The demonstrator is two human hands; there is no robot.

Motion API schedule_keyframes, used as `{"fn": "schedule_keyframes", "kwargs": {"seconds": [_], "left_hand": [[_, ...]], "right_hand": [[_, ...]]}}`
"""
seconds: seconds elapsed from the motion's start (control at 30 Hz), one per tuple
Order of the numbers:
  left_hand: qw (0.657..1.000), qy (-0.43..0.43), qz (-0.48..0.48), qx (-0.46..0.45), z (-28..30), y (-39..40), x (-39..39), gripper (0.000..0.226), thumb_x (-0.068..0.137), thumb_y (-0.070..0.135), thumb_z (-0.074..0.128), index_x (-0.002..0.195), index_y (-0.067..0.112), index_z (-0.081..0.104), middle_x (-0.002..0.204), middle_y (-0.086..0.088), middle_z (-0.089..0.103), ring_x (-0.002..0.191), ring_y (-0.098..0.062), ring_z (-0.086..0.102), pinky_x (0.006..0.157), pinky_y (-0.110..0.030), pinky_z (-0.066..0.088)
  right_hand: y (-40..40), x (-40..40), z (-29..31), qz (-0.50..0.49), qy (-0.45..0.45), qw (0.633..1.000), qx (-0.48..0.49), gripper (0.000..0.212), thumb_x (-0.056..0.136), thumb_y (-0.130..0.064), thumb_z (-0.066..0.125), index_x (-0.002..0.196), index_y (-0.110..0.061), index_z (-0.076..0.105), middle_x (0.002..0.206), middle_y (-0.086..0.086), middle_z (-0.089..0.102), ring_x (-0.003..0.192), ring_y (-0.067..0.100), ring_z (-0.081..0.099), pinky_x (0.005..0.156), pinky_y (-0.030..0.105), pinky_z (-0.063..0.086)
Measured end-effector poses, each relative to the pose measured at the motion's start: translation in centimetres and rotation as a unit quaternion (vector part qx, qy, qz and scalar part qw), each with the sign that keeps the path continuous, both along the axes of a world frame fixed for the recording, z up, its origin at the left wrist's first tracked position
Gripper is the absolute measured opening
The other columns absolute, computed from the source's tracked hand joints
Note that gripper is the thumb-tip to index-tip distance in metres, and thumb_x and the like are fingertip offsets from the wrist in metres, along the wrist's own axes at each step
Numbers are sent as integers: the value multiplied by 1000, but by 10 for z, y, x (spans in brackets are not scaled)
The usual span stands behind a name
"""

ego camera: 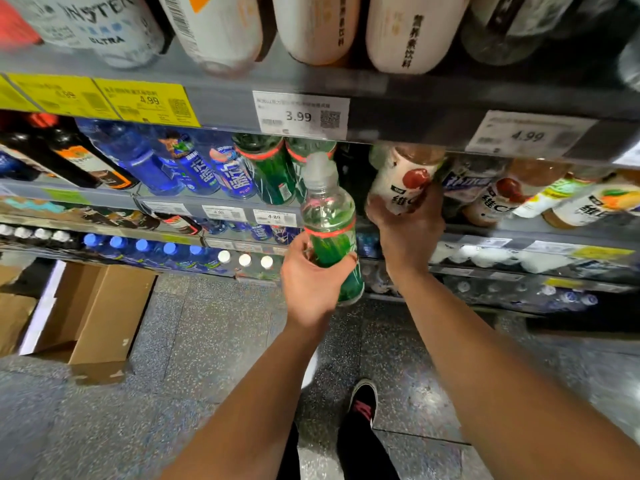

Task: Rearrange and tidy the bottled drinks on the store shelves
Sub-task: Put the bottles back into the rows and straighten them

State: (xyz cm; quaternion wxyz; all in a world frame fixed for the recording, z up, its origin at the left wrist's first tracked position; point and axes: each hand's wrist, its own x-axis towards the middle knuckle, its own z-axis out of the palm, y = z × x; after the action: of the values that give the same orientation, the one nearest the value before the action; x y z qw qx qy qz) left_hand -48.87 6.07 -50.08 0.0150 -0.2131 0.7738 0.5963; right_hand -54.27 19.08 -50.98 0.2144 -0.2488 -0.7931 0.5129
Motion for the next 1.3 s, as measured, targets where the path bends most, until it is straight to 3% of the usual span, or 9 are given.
{"fn": "schedule_keyframes", "kwargs": {"seconds": [0.07,0.17,0.27,0.47,0.67,0.77,0.87,1.07,1.3], "left_hand": [[1000,21,-8,-5,4,12,-6,33,63,24,88,88,24,67,82,7,74,75,-8,72,71,-30,59],[997,67,-21,-39,14,32,-19,41,62,39,86,94,21,69,86,6,74,80,-14,71,73,-38,59],[995,95,0,-43,24,51,-33,51,66,34,90,109,22,67,93,6,75,85,-11,71,77,-36,59],[987,138,87,1,25,72,-62,53,67,23,87,115,15,65,104,0,72,96,-16,68,89,-40,55],[981,169,90,-9,-4,81,-66,63,69,17,88,123,13,57,118,-4,64,113,-21,63,100,-46,51],[978,186,96,-19,-9,87,-72,64,69,16,87,125,10,57,121,-4,62,115,-18,59,105,-30,47],[976,178,111,-51,-4,94,-85,54,66,12,86,115,4,63,112,-7,62,106,-19,56,90,-10,35],[980,148,132,-28,-11,97,-100,54,67,17,86,113,5,60,110,-8,64,103,-24,60,94,-41,49],[980,159,100,-69,-19,97,-83,59,74,20,85,125,8,59,121,-5,60,114,-16,55,91,2,30]], "right_hand": [[14,18,5,5,-29,999,11,66,71,-32,86,122,-7,53,107,2,70,85,9,63,67,5,44],[37,49,8,4,-54,998,14,70,70,-36,86,126,-12,51,108,0,69,92,13,64,72,19,48],[57,73,11,6,-66,998,12,69,70,-34,88,125,-14,52,103,-12,64,87,7,62,75,22,48],[75,96,10,30,-81,995,-45,55,70,-24,89,108,-22,49,92,-27,58,76,-23,58,61,2,43],[67,103,7,68,-74,994,-48,57,67,-29,89,109,-20,52,90,-27,59,77,-22,59,62,2,44],[63,108,3,88,-82,991,-54,59,64,-37,88,109,-21,52,93,-24,64,82,-13,64,67,11,51],[61,112,1,96,-96,989,-56,59,64,-34,89,109,-20,52,95,-22,65,85,-10,66,71,17,55],[62,121,0,89,-120,987,-61,61,63,-38,88,111,-24,52,94,-24,64,82,-9,66,68,15,53],[62,125,4,101,-126,985,-61,66,67,-29,90,120,-18,53,101,-18,66,86,-6,66,71,13,53]]}}
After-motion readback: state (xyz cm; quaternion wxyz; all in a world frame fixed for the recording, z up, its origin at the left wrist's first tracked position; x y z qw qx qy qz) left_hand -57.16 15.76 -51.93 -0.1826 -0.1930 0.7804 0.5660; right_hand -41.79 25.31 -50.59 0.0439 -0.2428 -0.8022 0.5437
